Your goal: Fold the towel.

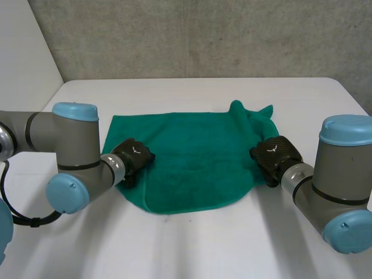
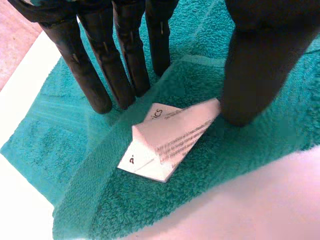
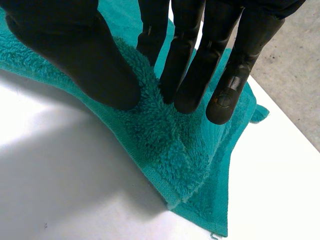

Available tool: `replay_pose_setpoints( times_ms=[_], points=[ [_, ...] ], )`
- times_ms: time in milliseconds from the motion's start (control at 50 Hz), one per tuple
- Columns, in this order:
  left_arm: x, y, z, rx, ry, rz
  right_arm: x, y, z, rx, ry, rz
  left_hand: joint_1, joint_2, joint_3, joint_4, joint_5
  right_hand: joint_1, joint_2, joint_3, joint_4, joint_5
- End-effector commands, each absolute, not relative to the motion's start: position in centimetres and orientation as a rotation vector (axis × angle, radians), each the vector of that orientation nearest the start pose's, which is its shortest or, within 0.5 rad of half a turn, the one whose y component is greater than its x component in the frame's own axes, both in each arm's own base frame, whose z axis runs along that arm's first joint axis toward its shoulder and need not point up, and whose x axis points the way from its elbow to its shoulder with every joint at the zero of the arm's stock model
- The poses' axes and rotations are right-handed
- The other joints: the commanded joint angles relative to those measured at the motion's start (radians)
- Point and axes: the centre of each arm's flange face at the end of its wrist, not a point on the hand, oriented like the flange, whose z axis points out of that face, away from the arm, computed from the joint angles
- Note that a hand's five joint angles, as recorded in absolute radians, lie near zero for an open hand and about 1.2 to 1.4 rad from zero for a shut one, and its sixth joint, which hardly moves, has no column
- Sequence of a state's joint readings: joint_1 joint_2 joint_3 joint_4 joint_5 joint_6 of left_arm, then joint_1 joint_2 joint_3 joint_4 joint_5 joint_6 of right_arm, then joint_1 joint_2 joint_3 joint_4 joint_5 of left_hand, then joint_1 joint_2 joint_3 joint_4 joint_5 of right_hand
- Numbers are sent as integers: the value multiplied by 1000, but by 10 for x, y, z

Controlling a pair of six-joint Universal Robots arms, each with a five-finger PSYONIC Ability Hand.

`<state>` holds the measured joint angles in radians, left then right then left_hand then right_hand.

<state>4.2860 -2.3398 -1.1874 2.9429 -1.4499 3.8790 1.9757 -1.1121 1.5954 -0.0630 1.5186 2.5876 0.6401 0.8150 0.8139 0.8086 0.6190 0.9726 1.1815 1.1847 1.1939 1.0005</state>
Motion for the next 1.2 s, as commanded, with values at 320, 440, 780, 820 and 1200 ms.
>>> replay_pose_setpoints(
  times_ms=[320, 440, 780, 820, 1200],
  points=[
    [-278, -290, 147, 1430, 2168, -1523, 261, -265, 156, -1268, 2344, -1736, 622, 447, 448, 453, 468, 424, 215, 212, 202, 221],
    [-274, -281, 139, 1457, 2192, -1477, 261, -265, 156, -1268, 2344, -1736, 493, 318, 319, 325, 340, 424, 215, 212, 202, 221],
    [-248, -276, 165, 1317, 2176, -1526, 258, -271, 161, -1208, 2367, -1738, 756, 581, 582, 588, 603, 424, 215, 212, 202, 221],
    [-246, -276, 167, 1301, 2173, -1541, 258, -270, 161, -1169, 2372, -1722, 756, 581, 582, 588, 603, 250, 41, 38, 29, 48],
    [-215, -255, 220, 994, 2132, -1822, 198, -294, 197, -743, 2379, -1624, 756, 581, 582, 588, 603, -574, -783, -786, -795, -776]
  ],
)
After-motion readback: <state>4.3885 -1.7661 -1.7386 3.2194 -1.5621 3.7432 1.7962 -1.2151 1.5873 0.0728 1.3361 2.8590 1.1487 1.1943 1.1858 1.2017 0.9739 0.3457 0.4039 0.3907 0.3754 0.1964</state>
